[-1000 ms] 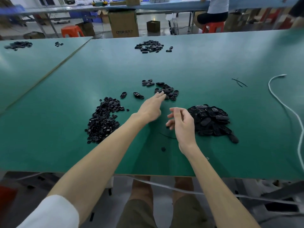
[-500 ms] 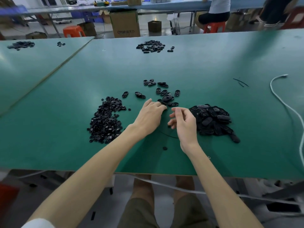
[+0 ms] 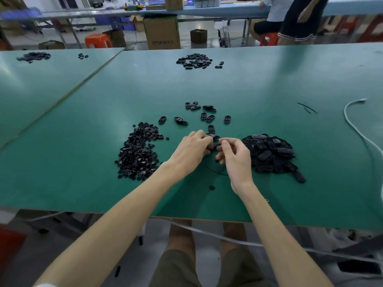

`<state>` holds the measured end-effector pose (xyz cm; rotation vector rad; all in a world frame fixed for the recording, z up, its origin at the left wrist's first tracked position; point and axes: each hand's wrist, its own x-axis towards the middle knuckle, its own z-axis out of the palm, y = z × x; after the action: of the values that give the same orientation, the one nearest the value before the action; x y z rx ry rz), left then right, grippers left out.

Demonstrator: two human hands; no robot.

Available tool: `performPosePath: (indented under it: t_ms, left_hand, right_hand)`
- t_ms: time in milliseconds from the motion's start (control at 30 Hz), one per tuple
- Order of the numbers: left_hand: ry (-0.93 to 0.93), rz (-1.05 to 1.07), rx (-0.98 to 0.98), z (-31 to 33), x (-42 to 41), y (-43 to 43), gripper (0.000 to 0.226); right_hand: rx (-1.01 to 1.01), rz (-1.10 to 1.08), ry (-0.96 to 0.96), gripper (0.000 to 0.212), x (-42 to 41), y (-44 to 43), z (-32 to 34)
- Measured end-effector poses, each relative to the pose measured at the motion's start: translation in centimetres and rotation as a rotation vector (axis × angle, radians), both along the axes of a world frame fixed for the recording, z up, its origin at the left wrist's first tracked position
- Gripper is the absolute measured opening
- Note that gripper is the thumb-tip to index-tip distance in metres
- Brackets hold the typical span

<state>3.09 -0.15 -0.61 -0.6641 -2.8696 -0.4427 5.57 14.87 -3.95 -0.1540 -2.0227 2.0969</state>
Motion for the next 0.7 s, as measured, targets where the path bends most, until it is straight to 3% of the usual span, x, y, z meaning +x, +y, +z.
performPosePath:
  t_ms: [200, 333, 500, 700]
  left_hand:
    - [-0.081, 0.028, 0.055, -0.2, -0.2, -0.1, 0.019]
    - [-0.040, 0.019, 0.113, -0.6, 0.0, -0.1, 0.015]
    - [-0.157, 0.094, 0.547, 0.2, 0.4, 0.1, 0.017]
    - [-0.228, 0.105, 0.726, 0.9, 0.6, -0.5, 0.018]
  right_hand:
    - [0.013, 0.005, 0.008, 0.012, 0.1, 0.0, 0.0]
    - [0.012, 0.010, 0.009, 0.010, 0.1, 0.0, 0.0]
    - [0.038, 0.077, 0.033, 0.007, 0.3, -0.1, 0.1]
    - [0.044, 0.123, 0.041, 0.011, 0.3, 0.0, 0.2]
